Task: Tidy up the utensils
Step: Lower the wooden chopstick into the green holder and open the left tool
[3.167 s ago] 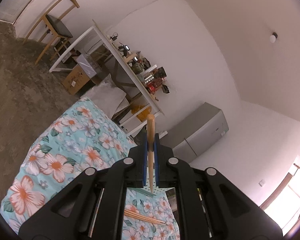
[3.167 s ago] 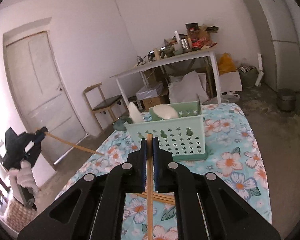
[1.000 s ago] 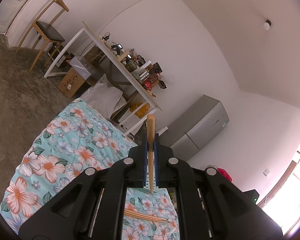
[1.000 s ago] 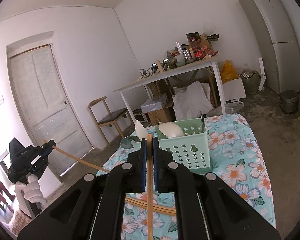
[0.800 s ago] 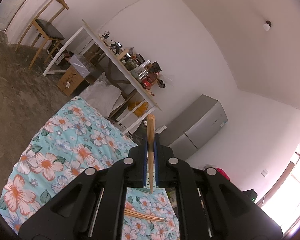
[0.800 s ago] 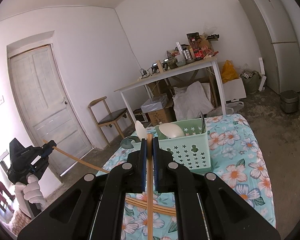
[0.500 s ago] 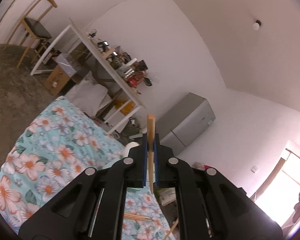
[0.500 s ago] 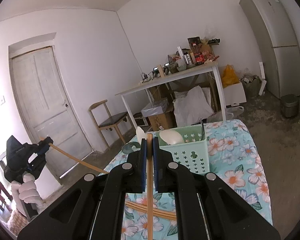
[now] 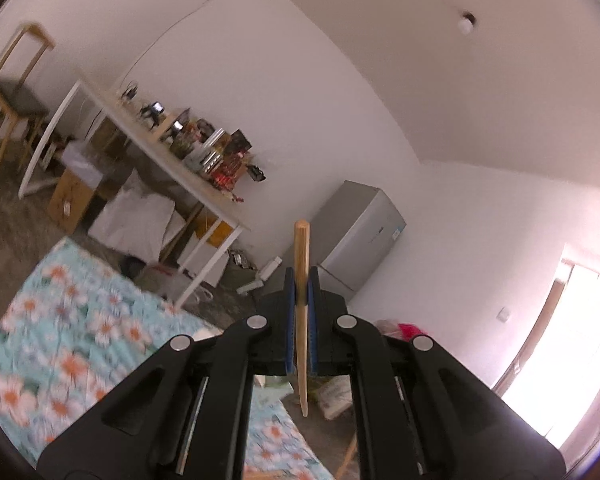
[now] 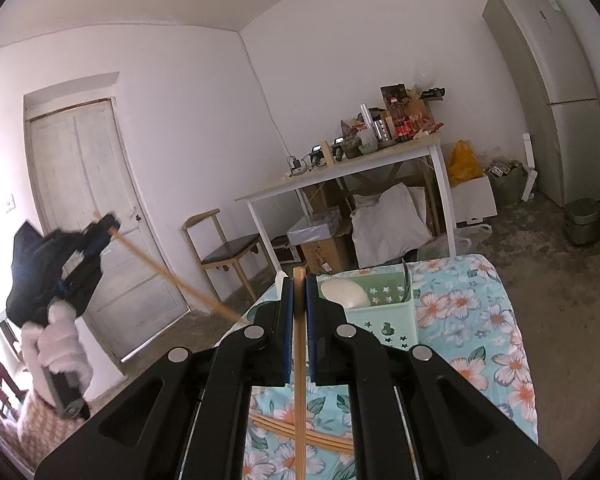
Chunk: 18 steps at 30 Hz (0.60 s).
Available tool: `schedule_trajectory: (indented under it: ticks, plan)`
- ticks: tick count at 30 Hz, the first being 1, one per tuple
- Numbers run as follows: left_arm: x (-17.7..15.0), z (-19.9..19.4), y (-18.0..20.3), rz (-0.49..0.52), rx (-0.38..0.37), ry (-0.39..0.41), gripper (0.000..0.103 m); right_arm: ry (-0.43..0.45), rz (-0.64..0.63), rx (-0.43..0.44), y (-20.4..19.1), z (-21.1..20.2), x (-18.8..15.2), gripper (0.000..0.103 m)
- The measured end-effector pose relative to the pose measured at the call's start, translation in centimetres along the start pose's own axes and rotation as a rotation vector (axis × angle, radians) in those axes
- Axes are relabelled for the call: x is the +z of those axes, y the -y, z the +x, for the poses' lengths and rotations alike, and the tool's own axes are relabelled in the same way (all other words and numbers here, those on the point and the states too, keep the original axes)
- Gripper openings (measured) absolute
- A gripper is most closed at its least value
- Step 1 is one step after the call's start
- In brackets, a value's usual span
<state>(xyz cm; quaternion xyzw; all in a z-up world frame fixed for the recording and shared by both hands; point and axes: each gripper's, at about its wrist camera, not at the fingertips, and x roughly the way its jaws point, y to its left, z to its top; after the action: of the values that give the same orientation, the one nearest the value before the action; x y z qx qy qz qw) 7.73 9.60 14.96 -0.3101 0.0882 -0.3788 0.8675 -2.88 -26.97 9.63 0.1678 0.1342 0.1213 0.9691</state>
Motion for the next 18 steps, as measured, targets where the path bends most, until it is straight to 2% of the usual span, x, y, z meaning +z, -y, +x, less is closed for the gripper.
schedule_trajectory:
  ticks: [10, 18]
  plan:
    - [-0.1, 6.6, 2.3, 0.23, 0.129, -0.01, 0.005, -0.006, 0.008, 0.013, 1.6, 1.1, 0.1, 0.006]
    - [-1.5, 10.9, 1.5, 0.286, 0.208, -0.06, 0.005, -0.018, 0.032, 0.027, 3.4, 2.5, -0.1, 0.006]
